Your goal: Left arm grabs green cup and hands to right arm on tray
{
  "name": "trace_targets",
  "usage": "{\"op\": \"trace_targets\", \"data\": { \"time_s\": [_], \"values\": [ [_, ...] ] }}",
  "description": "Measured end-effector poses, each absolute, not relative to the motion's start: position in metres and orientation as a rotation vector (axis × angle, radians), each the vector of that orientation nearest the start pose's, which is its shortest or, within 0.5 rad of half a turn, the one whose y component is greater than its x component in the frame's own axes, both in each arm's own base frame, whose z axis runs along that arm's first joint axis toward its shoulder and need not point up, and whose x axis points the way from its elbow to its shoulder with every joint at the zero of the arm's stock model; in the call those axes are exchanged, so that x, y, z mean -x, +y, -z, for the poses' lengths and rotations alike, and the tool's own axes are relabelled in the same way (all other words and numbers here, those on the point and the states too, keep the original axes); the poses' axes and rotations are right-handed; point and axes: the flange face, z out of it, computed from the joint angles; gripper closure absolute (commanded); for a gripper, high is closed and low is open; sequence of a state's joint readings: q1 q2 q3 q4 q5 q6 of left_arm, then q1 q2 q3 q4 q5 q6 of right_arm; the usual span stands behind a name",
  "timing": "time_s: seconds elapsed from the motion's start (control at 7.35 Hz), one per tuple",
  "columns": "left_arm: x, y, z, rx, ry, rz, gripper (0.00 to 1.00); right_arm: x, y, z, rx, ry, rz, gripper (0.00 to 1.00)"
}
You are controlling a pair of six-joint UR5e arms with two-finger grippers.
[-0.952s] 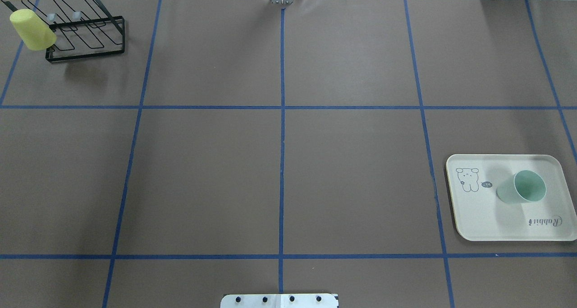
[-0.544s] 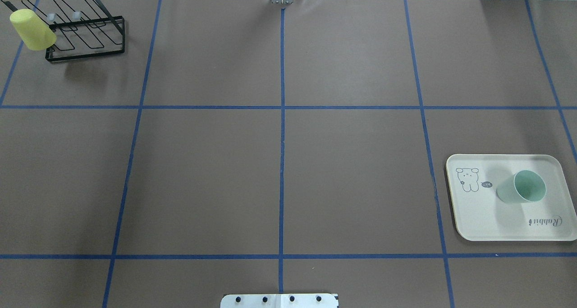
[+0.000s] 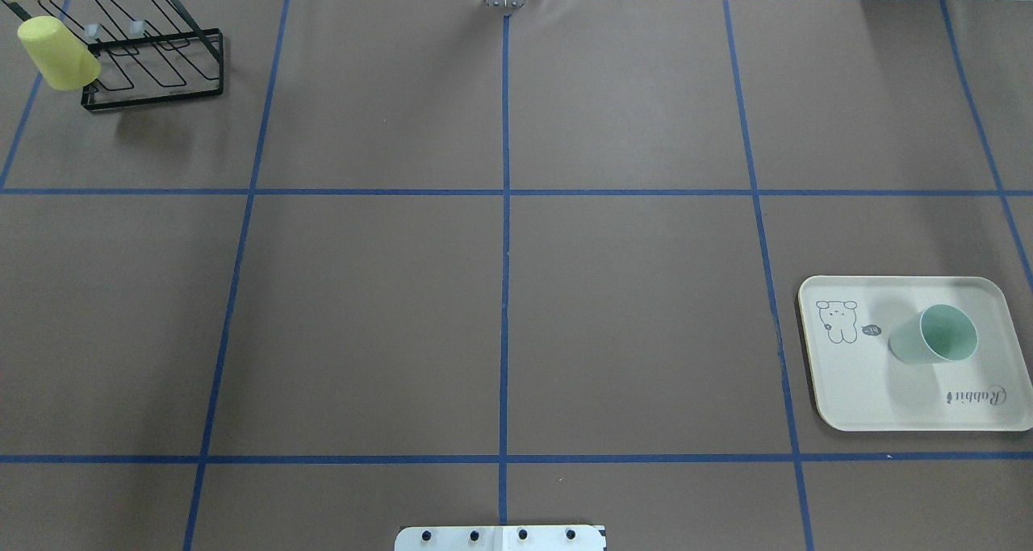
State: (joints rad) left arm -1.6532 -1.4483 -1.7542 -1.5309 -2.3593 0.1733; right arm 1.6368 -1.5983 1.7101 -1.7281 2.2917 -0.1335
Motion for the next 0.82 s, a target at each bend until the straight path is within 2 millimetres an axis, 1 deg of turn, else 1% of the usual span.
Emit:
{"op": "trace_targets", "data": {
  "time_s": [0.82],
  "values": [
    [0.0988,-0.4339,-0.6281,-0.121,0.78,-0.094,0.0,-0.0983,-0.4759,-0.6167,-0.078,-0.719,0.044,0.0]
  ]
}}
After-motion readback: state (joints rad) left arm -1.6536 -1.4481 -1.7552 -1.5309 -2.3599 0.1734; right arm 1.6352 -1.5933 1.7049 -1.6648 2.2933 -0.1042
